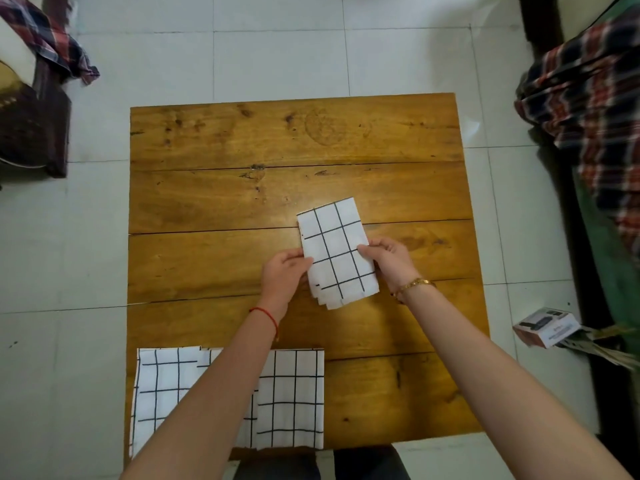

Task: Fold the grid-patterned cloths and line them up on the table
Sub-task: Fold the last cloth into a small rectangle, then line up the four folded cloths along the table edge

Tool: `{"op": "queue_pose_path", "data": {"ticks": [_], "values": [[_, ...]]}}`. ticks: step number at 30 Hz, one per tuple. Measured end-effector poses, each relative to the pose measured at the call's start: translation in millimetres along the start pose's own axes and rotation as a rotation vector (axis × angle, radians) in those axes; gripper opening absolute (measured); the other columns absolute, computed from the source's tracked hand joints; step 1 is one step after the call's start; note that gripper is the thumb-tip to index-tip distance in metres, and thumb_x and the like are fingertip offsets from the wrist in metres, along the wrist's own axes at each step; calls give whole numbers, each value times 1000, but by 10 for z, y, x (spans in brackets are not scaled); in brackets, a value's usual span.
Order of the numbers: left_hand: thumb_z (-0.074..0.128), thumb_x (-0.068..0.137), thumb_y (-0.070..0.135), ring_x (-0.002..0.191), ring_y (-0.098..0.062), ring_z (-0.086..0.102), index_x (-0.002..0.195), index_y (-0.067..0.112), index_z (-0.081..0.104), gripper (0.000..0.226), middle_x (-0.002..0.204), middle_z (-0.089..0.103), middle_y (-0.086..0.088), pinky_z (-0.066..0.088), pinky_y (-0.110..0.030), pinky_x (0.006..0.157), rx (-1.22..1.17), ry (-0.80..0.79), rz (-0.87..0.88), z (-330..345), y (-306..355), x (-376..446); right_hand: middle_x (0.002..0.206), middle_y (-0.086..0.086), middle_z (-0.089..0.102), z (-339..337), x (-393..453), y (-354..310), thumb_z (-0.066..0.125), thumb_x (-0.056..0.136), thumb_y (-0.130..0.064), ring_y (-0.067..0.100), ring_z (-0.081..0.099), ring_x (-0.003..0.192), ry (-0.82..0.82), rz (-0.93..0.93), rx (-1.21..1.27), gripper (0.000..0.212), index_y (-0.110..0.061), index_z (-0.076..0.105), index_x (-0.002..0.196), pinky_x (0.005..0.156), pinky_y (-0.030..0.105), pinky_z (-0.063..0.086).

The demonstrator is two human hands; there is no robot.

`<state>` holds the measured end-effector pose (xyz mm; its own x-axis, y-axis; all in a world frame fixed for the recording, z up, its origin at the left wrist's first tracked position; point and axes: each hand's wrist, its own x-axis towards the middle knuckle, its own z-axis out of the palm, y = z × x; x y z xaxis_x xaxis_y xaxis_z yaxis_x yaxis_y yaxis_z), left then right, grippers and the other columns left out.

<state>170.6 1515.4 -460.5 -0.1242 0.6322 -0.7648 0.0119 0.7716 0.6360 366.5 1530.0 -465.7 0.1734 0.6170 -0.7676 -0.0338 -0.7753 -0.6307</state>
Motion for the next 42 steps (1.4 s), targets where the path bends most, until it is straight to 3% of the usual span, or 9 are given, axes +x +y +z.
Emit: {"op": "queue_pose_path", "data": {"ticks": [3,5,8,13,17,21,27,31,42], "values": [[67,87,12,93,-18,67,116,9,61,30,106,69,-9,57,-31,83,88,16,62,-12,-197,-204,84,1,60,-91,-255,178,69,83,-17,14,57,82,27,-40,-162,12,-17,58,80,74,23,45],[69,86,13,95,-19,67,114,10,62,29,104,70,-8,57,-32,85,156,31,100,-17,-342,-376,72,-2,56,-148,-431,308,65,87,-20,10,52,70,29,-94,-270,11,-14,58,81,67,22,44],[70,85,12,92,-17,68,109,12,64,25,99,71,-6,56,-26,81,160,69,103,-13,-573,-645,61,-5,50,-231,-641,538,62,89,-21,14,50,65,6,-124,-380,13,-14,58,79,75,35,53],[71,85,16,88,-13,65,107,16,65,23,98,71,-5,54,-24,82,208,103,105,2,-945,-1046,61,-3,51,-334,-976,934,62,89,-20,16,53,65,-8,-164,-476,11,-16,56,80,72,36,53],[69,86,17,89,-8,60,112,15,64,27,100,67,3,46,-14,74,254,115,116,43,-1217,-1349,58,-6,46,-386,-1245,1222,60,90,-18,8,44,55,-5,-172,-506,14,-19,53,78,53,16,39],[66,88,15,95,-10,61,123,12,61,35,111,68,-2,44,-9,75,293,88,111,54,-1458,-1552,61,-4,49,-425,-1436,1506,60,90,-17,9,48,59,29,-166,-515,15,-19,54,77,61,21,42],[59,92,9,85,1,59,129,14,57,38,101,64,6,48,-4,67,311,20,149,42,-1783,-1740,61,-2,51,-442,-1657,1921,59,89,-16,10,47,59,149,-156,-529,11,-8,58,82,53,18,36],[55,94,8,97,-2,58,138,19,49,46,122,60,4,49,-13,80,383,-20,192,19,-1975,-1857,66,2,56,-399,-1739,2132,59,89,-18,15,51,64,193,-146,-520,11,-9,60,84,55,19,39],[48,96,14,121,-18,50,146,19,37,52,139,49,-2,42,-37,106,576,-91,386,-59,-2135,-1830,85,0,62,-286,-1674,2202,54,92,-22,18,58,79,231,-252,-656,20,-11,61,107,69,27,46]]}}
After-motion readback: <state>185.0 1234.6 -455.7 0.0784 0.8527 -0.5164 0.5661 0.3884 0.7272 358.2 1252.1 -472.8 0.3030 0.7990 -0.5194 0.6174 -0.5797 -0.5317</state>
